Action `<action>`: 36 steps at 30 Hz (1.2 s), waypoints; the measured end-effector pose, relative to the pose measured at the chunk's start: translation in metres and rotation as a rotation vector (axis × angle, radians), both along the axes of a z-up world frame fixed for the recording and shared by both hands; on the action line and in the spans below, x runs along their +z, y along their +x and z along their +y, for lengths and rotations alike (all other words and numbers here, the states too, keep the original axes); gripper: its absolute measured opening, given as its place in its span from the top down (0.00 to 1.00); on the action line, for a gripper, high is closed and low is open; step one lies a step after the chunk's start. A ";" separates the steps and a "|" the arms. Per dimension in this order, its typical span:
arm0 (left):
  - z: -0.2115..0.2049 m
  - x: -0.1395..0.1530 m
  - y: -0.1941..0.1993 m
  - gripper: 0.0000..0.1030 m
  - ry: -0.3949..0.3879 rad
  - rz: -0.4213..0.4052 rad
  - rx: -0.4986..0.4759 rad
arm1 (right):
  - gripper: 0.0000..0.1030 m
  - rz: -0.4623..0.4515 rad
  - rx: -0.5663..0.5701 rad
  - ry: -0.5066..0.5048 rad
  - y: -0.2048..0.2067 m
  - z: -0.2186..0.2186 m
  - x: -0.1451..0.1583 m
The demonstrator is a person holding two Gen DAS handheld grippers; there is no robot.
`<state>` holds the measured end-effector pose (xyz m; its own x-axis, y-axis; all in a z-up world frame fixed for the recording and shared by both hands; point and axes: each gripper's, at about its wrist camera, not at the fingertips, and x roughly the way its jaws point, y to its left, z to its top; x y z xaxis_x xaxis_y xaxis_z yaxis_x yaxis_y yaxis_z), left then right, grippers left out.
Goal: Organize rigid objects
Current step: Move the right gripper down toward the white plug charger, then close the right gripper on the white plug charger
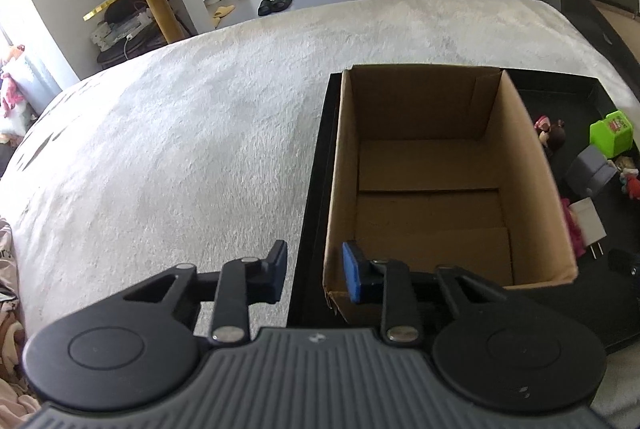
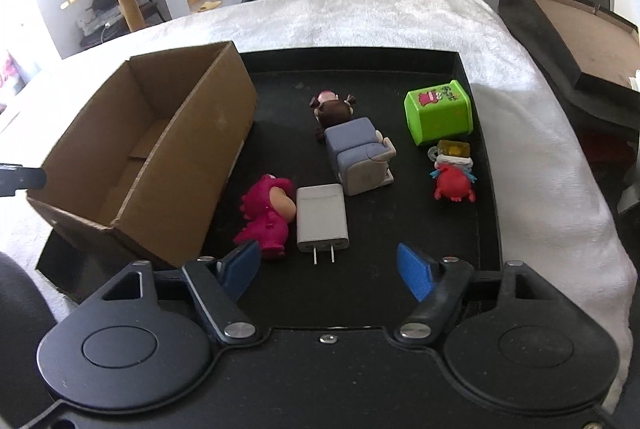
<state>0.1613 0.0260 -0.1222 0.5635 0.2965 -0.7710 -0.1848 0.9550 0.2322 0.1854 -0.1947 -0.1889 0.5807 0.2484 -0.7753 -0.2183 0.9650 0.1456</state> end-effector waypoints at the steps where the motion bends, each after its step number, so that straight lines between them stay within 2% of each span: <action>1: 0.000 -0.001 0.000 0.73 0.002 -0.002 0.001 | 0.33 0.002 -0.005 -0.004 0.003 0.000 -0.003; 6: 0.000 -0.006 0.003 0.76 0.010 0.001 -0.005 | 0.38 0.015 -0.016 -0.016 0.017 0.002 -0.015; 11: 0.001 -0.011 0.005 0.86 0.005 0.001 -0.007 | 0.38 0.023 -0.007 -0.022 0.025 0.007 -0.023; 15: -0.001 -0.014 0.007 0.89 0.020 0.007 -0.009 | 0.39 0.021 0.011 -0.060 0.028 0.016 -0.031; 17: -0.002 -0.015 0.007 0.90 0.031 0.005 -0.010 | 0.46 0.022 0.025 -0.073 0.029 0.019 -0.035; 18: -0.003 -0.015 0.006 0.90 0.037 0.001 -0.011 | 0.58 0.023 0.033 -0.074 0.029 0.021 -0.037; 19: -0.003 -0.015 0.006 0.90 0.041 -0.001 -0.012 | 0.63 0.029 0.041 -0.068 0.029 0.022 -0.038; 26: -0.006 -0.012 0.001 0.91 0.049 -0.017 -0.033 | 0.64 0.009 0.044 -0.080 0.016 0.024 -0.029; 32: -0.002 -0.003 -0.001 0.93 0.015 -0.004 -0.040 | 0.65 -0.010 0.036 -0.084 0.006 0.021 -0.014; 36: -0.005 0.000 -0.007 0.94 0.040 0.015 -0.066 | 0.65 -0.022 0.032 -0.081 0.002 0.019 -0.003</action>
<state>0.1543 0.0207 -0.1223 0.5718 0.2897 -0.7675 -0.1178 0.9549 0.2727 0.1872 -0.1755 -0.1923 0.5902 0.2042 -0.7810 -0.2518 0.9658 0.0623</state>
